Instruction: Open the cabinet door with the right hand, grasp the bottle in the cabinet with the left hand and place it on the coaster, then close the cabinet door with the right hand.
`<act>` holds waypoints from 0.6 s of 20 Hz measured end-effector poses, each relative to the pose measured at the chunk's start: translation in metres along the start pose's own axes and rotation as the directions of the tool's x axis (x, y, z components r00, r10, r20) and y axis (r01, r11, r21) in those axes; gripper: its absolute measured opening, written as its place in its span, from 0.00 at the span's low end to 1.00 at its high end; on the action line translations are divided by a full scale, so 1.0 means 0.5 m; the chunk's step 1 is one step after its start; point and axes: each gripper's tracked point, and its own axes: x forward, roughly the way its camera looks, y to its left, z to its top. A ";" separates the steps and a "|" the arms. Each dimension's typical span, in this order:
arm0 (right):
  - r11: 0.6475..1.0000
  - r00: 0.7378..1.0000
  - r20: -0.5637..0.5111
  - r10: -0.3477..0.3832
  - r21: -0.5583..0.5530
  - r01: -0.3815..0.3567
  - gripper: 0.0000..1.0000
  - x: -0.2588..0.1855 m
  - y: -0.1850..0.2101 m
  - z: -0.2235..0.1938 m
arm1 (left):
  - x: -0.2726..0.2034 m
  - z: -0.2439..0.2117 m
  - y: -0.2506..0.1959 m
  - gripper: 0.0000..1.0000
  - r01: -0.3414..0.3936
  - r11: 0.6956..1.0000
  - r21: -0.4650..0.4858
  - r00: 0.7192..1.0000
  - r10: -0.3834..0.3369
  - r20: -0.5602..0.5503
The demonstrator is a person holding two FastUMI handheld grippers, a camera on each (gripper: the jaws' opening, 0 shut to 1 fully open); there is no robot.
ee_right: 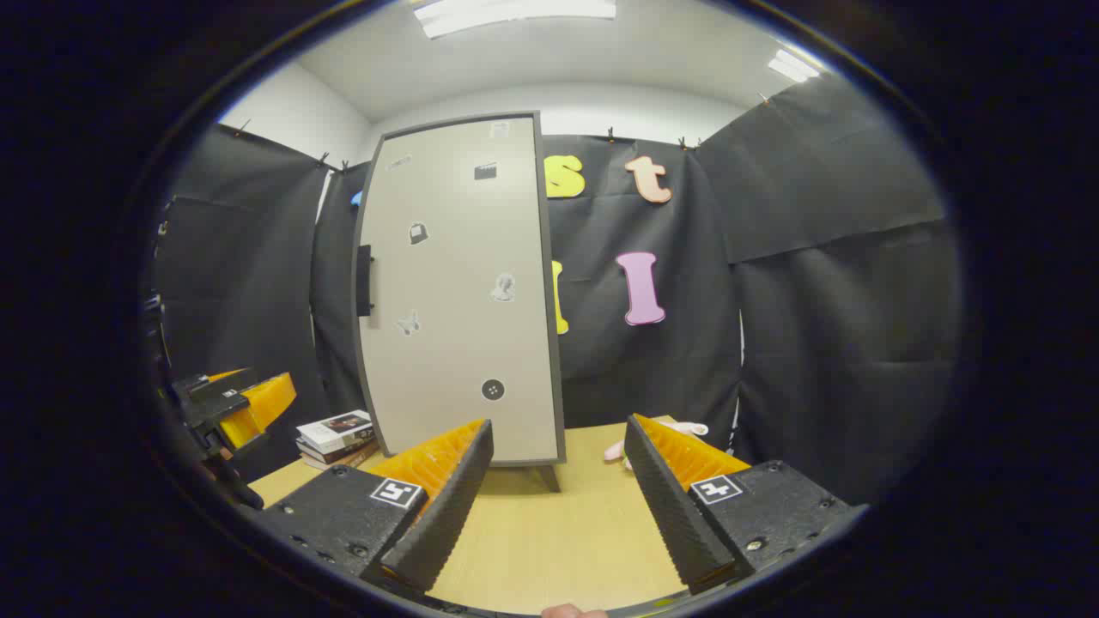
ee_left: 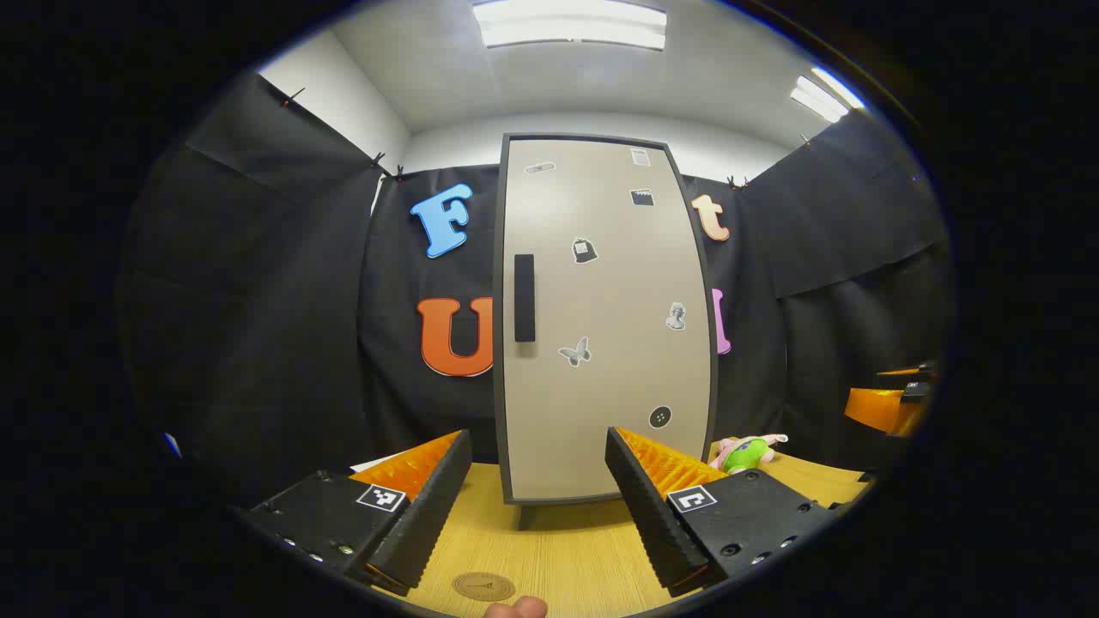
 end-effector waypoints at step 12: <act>1.000 1.000 0.024 0.010 0.013 -0.011 0.94 -0.003 0.017 0.010 | 0.002 0.012 0.003 0.95 0.014 1.000 -0.007 1.000 -0.014 0.008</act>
